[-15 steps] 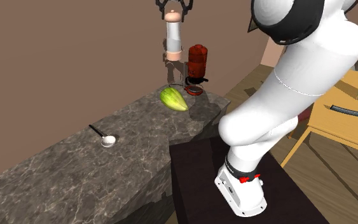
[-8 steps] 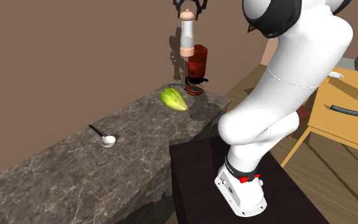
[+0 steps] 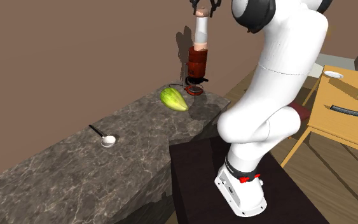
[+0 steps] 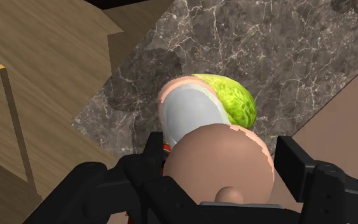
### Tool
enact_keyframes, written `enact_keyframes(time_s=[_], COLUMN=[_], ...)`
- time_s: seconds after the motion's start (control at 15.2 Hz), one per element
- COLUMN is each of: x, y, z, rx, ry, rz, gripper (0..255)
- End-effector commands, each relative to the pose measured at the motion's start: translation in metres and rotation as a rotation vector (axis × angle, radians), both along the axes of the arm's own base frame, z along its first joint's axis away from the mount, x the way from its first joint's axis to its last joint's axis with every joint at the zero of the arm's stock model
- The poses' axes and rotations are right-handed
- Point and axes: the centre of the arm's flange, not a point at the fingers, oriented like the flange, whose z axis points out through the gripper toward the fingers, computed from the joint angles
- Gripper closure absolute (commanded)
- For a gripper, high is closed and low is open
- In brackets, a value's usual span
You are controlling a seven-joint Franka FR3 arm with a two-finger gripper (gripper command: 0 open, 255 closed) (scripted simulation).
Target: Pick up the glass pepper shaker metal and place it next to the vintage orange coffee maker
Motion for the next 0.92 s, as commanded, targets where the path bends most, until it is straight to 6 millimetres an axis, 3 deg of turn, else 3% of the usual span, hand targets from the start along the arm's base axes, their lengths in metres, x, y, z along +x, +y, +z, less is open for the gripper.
enact_keyframes(time_s=[0.0, 0.07, 0.86], x=[0.013, 0.025, 0.025], y=[-0.025, -0.044, -0.044], z=[0.0, 0.0, -0.064], rx=[-0.001, -0.001, -0.001], ry=[0.0, 0.0, 0.0], rz=[0.001, 0.001, 0.001], gripper=[255, 255, 255])
